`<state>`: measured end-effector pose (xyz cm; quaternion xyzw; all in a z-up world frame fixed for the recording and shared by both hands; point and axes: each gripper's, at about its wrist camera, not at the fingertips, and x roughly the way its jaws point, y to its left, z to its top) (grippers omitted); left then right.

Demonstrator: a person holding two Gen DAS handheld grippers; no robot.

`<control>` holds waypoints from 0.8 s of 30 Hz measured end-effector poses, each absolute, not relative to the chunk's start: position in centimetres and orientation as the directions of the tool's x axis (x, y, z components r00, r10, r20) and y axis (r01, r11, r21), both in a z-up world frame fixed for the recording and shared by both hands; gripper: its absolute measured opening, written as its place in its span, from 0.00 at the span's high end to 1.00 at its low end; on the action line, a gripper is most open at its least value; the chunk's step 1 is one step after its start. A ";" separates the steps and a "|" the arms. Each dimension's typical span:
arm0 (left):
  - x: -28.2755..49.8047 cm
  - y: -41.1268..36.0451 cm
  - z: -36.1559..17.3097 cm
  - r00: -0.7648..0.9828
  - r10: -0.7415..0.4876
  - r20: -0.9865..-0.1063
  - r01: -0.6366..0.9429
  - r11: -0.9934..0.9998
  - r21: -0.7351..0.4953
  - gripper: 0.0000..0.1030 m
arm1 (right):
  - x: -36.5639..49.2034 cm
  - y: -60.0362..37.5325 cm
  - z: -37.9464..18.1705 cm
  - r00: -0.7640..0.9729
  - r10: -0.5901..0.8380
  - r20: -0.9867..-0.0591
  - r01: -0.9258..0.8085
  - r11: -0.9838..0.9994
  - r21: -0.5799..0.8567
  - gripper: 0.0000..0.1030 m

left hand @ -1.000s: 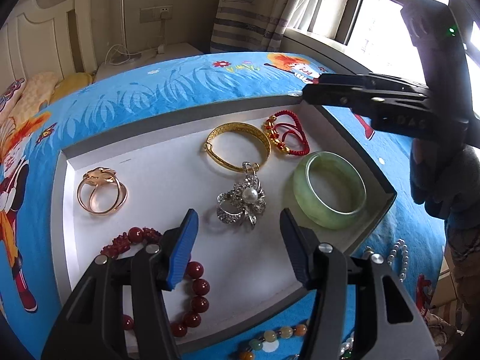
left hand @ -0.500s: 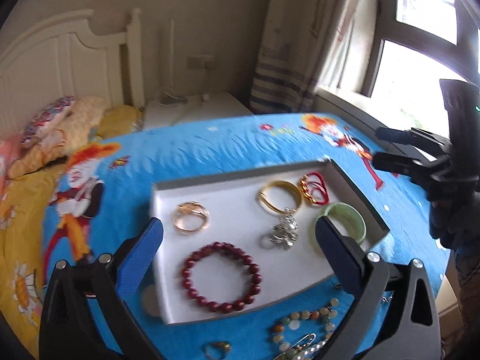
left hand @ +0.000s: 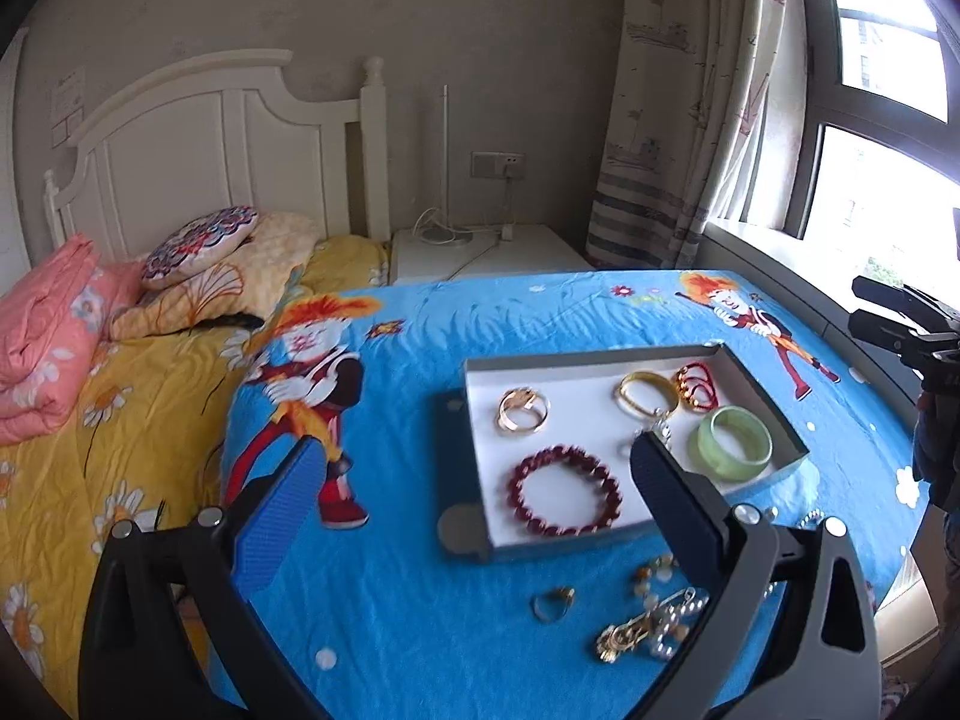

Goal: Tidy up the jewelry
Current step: 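Move both grippers back over the remaining jewelry on the bedspread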

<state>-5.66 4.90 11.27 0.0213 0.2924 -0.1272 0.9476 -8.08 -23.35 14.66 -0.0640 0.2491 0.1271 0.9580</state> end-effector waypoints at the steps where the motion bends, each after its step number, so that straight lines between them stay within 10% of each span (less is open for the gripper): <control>1: -6.2 5.3 10.9 0.793 -0.224 -0.567 0.245 0.969 -0.040 0.02 | -8.4 -23.4 14.5 0.844 0.208 -0.494 -0.271 0.961 -0.059 0.16; 24: -10.5 7.1 2.2 0.734 -0.128 -0.667 0.150 0.988 -0.026 0.02 | -16.7 -21.7 5.8 0.710 0.328 -0.623 -0.407 0.913 0.018 0.16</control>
